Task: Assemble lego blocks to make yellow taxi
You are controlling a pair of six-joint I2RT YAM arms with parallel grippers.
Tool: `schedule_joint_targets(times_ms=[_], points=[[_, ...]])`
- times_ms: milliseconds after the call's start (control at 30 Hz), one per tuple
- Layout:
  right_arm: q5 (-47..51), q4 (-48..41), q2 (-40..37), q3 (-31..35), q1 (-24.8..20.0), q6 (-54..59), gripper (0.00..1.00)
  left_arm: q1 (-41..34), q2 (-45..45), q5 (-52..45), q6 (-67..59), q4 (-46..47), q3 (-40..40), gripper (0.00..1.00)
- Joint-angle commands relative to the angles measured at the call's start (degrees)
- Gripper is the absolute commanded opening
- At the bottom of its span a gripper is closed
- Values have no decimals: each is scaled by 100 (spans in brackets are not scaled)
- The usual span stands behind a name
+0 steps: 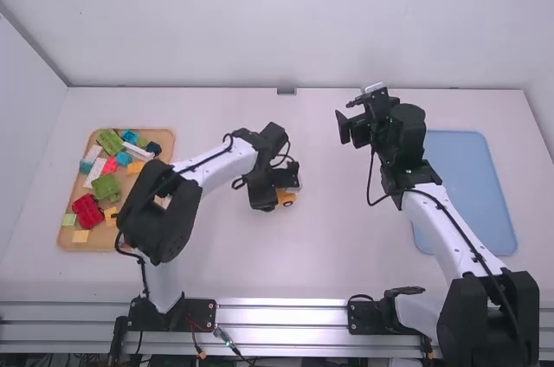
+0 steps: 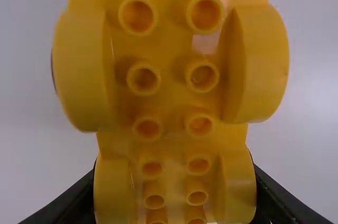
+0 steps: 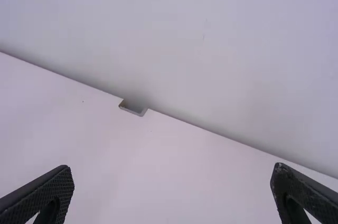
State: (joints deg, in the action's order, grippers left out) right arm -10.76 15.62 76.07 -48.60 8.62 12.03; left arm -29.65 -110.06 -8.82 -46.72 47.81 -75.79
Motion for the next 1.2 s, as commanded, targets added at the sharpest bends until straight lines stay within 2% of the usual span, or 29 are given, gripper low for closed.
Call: schedule_joint_targets(times_ms=[0,367,467,533,633,833,900,1000,1033,1167], points=[[-37,0,44,-190,2,-20,99,-50,-87,-280,-411,11,61,2],[-33,48,44,-190,0,-4,99,-424,-87,199,-409,-675,638,1],[-35,42,44,-190,0,-2,99,-516,-87,339,-365,-678,645,13],[-37,37,44,-190,0,-4,99,-527,-87,321,-367,-669,645,16],[-35,15,44,-190,0,-2,99,-476,-87,278,-321,-680,682,16],[-35,0,44,-190,0,-2,99,-461,-87,354,-68,-973,859,25],[-37,-2,44,-190,2,-2,99,-509,-87,354,-68,-977,887,41],[-37,-4,44,-190,0,-4,99,-511,-87,372,-66,-1040,901,54],[-35,-4,44,-190,0,-4,99,-511,-85,372,-63,-1067,901,96],[-37,-2,44,-190,2,-4,99,-503,-85,387,-68,-1130,898,99]])
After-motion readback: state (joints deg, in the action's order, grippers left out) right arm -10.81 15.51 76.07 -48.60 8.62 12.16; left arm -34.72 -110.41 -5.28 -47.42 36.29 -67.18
